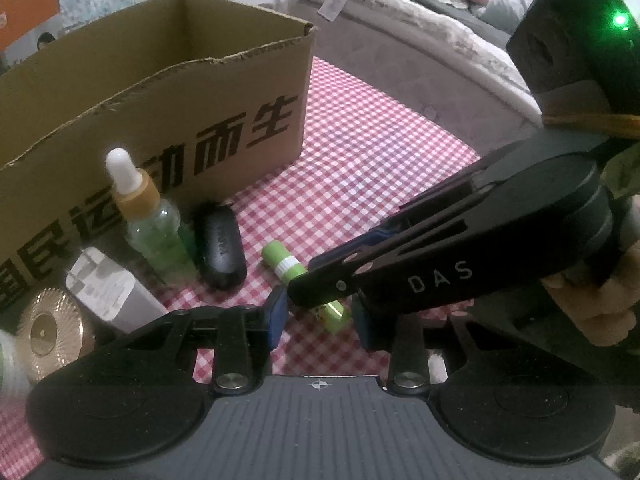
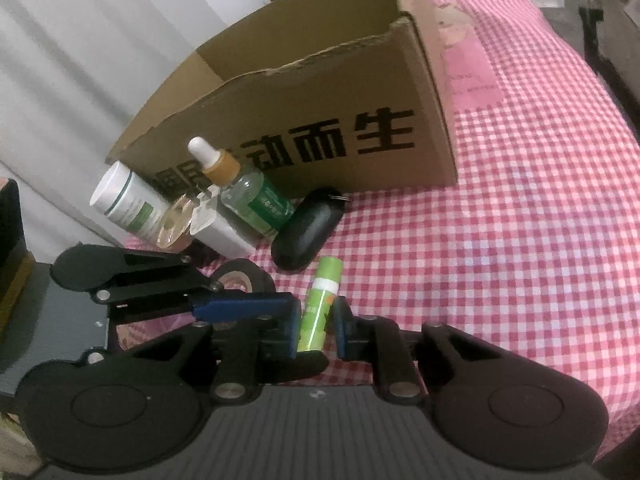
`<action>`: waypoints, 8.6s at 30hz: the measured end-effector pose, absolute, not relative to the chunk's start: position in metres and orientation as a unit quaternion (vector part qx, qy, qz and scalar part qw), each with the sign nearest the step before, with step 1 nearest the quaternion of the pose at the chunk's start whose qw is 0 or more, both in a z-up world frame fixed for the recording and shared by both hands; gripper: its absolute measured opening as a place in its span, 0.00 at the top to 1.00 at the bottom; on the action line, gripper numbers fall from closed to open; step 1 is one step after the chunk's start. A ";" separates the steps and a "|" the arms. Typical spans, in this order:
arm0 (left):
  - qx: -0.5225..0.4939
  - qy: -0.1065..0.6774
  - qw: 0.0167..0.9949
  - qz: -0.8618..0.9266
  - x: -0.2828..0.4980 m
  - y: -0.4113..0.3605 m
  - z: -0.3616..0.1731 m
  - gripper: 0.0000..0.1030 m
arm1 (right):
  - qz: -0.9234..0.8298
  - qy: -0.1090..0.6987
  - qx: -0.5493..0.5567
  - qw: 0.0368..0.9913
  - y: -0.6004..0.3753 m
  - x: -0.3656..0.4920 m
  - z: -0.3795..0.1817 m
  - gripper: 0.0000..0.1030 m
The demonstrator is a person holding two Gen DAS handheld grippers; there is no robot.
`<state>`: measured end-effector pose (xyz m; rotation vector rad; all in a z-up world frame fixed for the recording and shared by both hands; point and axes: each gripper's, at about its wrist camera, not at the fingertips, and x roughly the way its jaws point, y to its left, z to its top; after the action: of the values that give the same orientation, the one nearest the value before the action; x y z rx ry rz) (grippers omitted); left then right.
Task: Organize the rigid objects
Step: 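Grasp the green glue stick with the right gripper, then carry the green glue stick into the box and open the right gripper, then move the right gripper back to the black oval case, then grasp the black oval case with the right gripper, then carry the black oval case into the box and open the right gripper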
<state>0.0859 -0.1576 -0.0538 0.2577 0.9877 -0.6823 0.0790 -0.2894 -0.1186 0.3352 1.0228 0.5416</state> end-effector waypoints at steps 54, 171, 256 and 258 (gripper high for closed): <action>0.072 0.337 0.910 -0.231 0.088 -0.088 0.064 0.62 | 0.340 0.339 0.137 0.866 -0.225 0.088 0.034 0.82; 0.109 0.453 0.849 -0.250 0.108 -0.155 -0.052 0.53 | 0.271 0.467 0.283 0.793 -0.289 0.121 -0.128 0.71; 0.050 0.359 0.918 -0.160 0.145 -0.031 0.064 0.57 | 0.382 0.422 0.240 0.786 -0.180 0.202 -0.003 0.83; 0.047 0.377 0.912 -0.154 0.159 -0.023 0.055 0.57 | 0.378 0.452 0.246 0.770 -0.167 0.223 -0.012 0.83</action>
<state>0.1585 -0.0230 0.0553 0.0960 0.7762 -0.3171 0.2228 -0.1673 -0.0123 0.5331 0.9800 0.8199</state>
